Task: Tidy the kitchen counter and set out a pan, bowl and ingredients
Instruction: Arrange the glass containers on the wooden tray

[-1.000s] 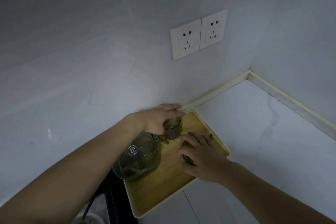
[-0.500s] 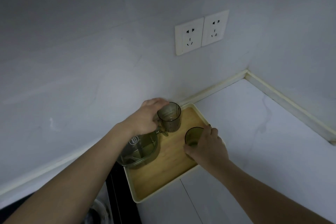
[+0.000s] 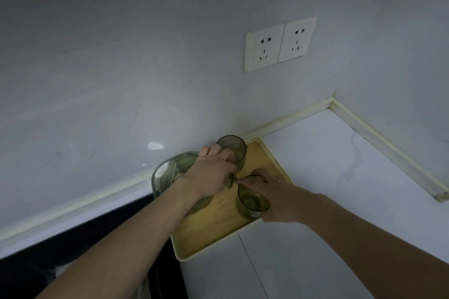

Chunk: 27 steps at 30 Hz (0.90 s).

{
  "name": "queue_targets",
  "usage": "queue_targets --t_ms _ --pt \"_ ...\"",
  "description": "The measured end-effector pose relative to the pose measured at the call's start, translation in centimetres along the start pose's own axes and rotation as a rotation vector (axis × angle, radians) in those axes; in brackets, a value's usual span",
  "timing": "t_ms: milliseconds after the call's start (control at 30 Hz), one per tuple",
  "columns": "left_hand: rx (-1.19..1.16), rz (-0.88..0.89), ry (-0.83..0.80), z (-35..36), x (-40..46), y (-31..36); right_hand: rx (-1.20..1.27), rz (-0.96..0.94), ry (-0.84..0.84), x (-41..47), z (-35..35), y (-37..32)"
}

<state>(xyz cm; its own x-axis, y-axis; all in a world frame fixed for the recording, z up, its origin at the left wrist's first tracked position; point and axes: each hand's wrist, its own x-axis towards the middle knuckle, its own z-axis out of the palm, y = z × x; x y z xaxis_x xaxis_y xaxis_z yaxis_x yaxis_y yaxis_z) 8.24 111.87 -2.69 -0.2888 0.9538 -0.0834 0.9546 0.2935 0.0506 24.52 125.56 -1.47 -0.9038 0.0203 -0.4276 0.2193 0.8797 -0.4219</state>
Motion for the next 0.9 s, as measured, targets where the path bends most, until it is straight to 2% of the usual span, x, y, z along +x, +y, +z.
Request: queue_targets --t_ms 100,233,333,567,733,800,867,900 --pt "0.029 -0.009 0.040 0.7 -0.5 0.0 0.035 0.088 0.082 0.1 0.9 0.0" --pt "0.101 -0.069 0.081 1.4 -1.5 -0.1 0.150 0.333 0.170 0.2 1.8 -0.1" --pt "0.088 -0.140 0.141 1.9 -2.3 -0.1 0.273 0.397 0.206 1.0 2.1 0.1" --pt "0.084 -0.265 0.155 2.6 -3.4 -0.4 0.384 0.356 0.241 3.6 1.4 -0.3" --pt "0.102 -0.294 0.134 2.7 -3.2 -0.3 0.479 0.359 0.192 5.1 1.1 0.3" --pt "0.035 -0.285 0.130 2.3 -3.1 -0.5 0.591 0.387 0.166 5.5 0.5 0.5" --pt "-0.153 -0.336 0.177 1.2 -2.8 -1.1 0.676 0.374 0.201 6.2 -0.2 0.7" --pt "-0.249 -0.365 0.210 0.6 -2.6 -1.6 0.605 0.363 0.235 6.8 -0.5 0.9"
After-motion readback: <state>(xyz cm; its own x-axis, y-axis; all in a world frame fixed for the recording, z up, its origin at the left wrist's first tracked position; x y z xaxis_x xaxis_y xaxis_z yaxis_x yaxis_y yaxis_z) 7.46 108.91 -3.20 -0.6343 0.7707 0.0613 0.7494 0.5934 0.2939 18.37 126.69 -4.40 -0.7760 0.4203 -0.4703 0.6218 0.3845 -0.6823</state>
